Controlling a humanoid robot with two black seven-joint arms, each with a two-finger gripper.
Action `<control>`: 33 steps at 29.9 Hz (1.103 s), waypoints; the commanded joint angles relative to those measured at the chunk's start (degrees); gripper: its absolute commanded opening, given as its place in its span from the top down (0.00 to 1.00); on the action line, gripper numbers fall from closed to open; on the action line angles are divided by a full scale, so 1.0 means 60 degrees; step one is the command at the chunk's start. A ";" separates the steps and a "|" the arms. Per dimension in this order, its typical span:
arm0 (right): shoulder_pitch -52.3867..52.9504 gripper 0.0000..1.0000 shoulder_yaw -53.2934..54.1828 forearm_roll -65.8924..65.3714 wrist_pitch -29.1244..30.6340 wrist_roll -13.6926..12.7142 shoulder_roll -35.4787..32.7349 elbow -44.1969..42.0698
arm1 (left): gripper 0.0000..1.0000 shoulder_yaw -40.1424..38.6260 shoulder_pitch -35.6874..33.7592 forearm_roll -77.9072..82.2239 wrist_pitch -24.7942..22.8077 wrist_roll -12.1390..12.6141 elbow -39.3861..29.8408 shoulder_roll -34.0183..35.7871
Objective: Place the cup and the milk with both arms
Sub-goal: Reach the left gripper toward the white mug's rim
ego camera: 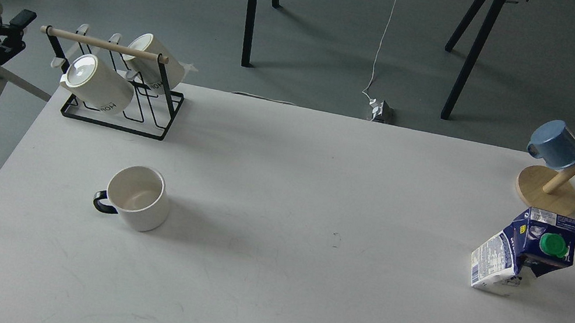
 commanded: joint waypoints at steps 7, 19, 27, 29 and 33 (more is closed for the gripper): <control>-0.0003 0.02 -0.0080 0.0000 0.0000 0.0000 0.0088 -0.0040 | 0.00 -0.0742 -0.0010 -0.0055 0.0001 -0.0001 0.0018 0.0102; -0.0003 0.02 0.0081 0.0000 0.0000 0.0000 0.0014 -0.0039 | 0.00 -0.0229 -0.0097 0.3394 0.0001 -0.0001 -0.0025 0.0685; -0.0120 0.02 0.0081 0.0000 0.0000 0.0000 -0.0015 -0.0157 | 0.00 -0.0186 -0.0215 0.8360 0.0001 -0.0001 -0.3389 0.2326; -0.0120 0.02 0.0081 0.0014 0.0000 0.0000 -0.0015 -0.0157 | 0.00 -0.0127 -0.0084 1.0013 0.0001 -0.0001 -0.4488 0.2547; -0.0120 0.02 0.0081 0.0000 0.0000 0.0000 -0.0015 -0.0157 | 0.00 0.0238 0.0239 1.3691 0.0001 -0.0001 -0.5299 0.2446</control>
